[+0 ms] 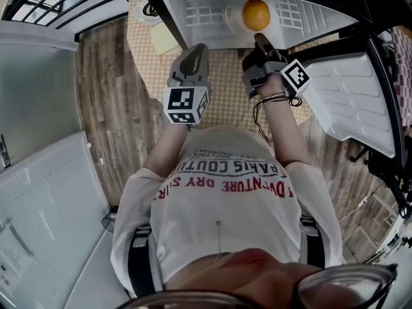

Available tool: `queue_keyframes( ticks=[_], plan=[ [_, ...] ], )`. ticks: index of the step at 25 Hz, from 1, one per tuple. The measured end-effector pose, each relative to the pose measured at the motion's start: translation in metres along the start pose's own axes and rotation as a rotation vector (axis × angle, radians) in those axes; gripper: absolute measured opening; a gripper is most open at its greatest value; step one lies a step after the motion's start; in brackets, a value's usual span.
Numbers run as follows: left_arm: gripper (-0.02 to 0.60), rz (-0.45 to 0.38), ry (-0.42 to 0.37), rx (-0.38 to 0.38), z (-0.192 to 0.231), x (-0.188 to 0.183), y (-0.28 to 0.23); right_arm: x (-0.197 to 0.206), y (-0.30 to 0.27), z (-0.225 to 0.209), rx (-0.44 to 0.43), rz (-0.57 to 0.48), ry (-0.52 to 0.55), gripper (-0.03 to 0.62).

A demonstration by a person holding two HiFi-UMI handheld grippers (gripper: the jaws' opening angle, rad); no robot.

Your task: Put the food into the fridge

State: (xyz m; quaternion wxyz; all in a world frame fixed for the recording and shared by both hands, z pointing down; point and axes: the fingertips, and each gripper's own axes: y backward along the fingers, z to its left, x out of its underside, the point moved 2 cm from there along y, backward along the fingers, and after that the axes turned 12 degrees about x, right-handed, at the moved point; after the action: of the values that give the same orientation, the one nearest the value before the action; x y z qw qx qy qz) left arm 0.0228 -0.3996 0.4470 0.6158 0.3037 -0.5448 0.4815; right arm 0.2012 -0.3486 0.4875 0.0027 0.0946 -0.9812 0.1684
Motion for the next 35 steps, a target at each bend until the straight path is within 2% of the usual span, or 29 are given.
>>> queue_keyframes(
  ticks=[9, 25, 31, 33, 35],
  plan=[
    [0.028, 0.015, 0.013, 0.03, 0.0, 0.011, -0.01, -0.002, -0.018, 0.001, 0.021, -0.001, -0.048, 0.034],
    [0.028, 0.021, 0.038, 0.017, 0.009, 0.017, -0.014, 0.0, -0.038, 0.007, 0.063, 0.003, -0.093, 0.035],
    [0.028, 0.029, 0.043, 0.025, 0.004, 0.02, -0.017, 0.0, -0.039, 0.008, 0.059, 0.008, -0.015, 0.037],
    [0.028, 0.029, 0.041, 0.026, 0.003, 0.02, -0.016, 0.0, -0.039, 0.01, 0.057, 0.007, 0.018, 0.097],
    [0.028, 0.028, 0.041, 0.024, 0.003, 0.02, -0.014, 0.0, -0.038, 0.01, 0.059, 0.007, 0.037, 0.114]
  ],
)
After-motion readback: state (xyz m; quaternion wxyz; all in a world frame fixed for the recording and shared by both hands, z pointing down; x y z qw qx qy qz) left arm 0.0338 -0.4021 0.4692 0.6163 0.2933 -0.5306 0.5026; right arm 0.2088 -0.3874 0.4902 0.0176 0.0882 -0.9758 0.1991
